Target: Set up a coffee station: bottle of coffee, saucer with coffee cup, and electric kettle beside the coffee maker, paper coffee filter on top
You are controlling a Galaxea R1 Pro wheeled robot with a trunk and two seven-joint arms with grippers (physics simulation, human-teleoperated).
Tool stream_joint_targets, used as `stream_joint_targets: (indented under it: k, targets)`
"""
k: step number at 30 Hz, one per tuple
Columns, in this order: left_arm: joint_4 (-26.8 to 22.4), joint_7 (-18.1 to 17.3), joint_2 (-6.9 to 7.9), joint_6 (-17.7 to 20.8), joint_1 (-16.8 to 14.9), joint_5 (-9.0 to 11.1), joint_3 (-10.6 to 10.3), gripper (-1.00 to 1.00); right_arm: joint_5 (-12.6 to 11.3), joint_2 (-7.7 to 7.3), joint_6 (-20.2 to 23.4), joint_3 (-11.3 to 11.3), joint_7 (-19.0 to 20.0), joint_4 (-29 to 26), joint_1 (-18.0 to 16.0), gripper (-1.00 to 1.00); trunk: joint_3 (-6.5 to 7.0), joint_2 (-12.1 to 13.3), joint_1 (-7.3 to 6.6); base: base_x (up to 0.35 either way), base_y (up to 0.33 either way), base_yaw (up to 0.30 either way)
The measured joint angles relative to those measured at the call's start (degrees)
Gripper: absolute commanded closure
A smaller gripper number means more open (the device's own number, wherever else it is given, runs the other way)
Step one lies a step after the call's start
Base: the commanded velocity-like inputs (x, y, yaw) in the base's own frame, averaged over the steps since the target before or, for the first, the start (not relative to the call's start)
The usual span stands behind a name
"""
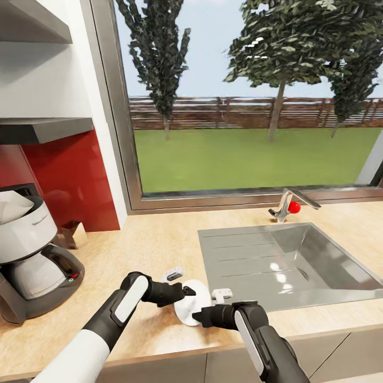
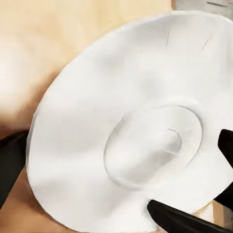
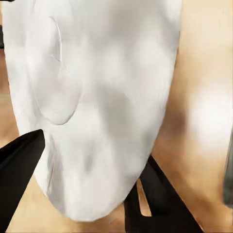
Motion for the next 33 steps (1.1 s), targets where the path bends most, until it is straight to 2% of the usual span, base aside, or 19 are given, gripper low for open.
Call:
stream_joint_targets:
  k: [1,8,25,28,33]
  targets:
    - [-0.03,-0.10,0.00,-0.05,0.01,1.30,-0.02,-1.00,-0.90,0.03,0.13,0.09,0.01,0.00,0.00,1.00,0.00,0.01,0.00,0.000,0.000,0.000]
    - [-0.38,-0.09,0.37,-0.08,0.02,2.19,0.16,-1.00,-1.32,0.02,0.18,0.10,0.03,-0.05,0.01,1.00,-0.01,0.01,0.00,0.000,0.000,0.000]
    - [-0.59,0.05,1.19,-0.04,-0.10,1.94,0.54,-1.00,-0.74,0.01,0.09,0.08,0.01,-0.66,0.01,1.00,-0.01,0.02,0.01,0.000,0.000,0.000]
    - [-0.59,0.19,2.08,-0.18,-0.62,1.60,0.57,-1.00,-0.74,0.01,0.09,0.08,0.01,-0.68,0.01,1.00,-0.01,0.02,0.01,0.000,0.000,0.000]
    - [-1.84,0.14,3.84,-0.83,-2.59,1.40,2.06,-1.00,-0.76,0.05,0.09,0.05,0.01,-0.82,0.01,1.00,0.00,0.01,0.01,0.000,0.000,0.000]
